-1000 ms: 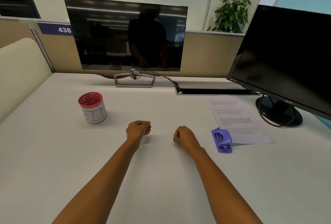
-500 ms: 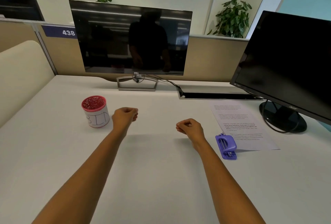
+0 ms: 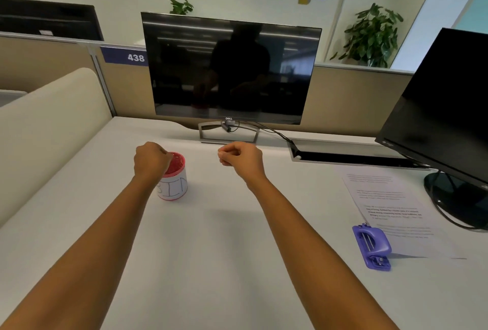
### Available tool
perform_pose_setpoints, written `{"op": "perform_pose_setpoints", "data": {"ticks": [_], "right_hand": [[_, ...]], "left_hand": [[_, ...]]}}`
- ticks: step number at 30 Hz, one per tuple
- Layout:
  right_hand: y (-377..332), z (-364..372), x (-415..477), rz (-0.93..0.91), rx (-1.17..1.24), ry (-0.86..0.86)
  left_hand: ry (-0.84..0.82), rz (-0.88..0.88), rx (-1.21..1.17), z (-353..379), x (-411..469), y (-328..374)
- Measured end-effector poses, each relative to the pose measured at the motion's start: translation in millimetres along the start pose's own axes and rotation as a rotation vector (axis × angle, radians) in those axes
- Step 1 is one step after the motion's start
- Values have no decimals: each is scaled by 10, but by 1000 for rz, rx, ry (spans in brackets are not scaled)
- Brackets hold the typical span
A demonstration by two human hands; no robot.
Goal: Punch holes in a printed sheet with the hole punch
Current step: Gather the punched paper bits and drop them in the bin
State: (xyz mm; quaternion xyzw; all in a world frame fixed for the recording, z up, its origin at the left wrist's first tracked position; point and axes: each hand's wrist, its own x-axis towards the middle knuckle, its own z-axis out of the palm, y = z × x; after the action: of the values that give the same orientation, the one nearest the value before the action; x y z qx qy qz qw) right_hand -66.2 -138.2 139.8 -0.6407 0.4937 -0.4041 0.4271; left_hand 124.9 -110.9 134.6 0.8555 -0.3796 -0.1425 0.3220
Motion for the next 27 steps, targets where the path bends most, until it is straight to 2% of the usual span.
{"op": "perform_pose_setpoints", "data": {"ticks": [8, 15, 21, 27], "right_hand": [[-118, 837, 275, -66, -305, -105], [-52, 1104, 338, -57, -452, -203], [47, 917, 348, -124, -282, -29], [397, 240, 278, -102, -288, 191]], "left_hand": [[-51, -37, 139, 42, 141, -106], [-51, -16, 160, 108, 196, -180], [35, 112, 67, 165, 58, -161], [127, 456, -114, 408, -310, -59]]}}
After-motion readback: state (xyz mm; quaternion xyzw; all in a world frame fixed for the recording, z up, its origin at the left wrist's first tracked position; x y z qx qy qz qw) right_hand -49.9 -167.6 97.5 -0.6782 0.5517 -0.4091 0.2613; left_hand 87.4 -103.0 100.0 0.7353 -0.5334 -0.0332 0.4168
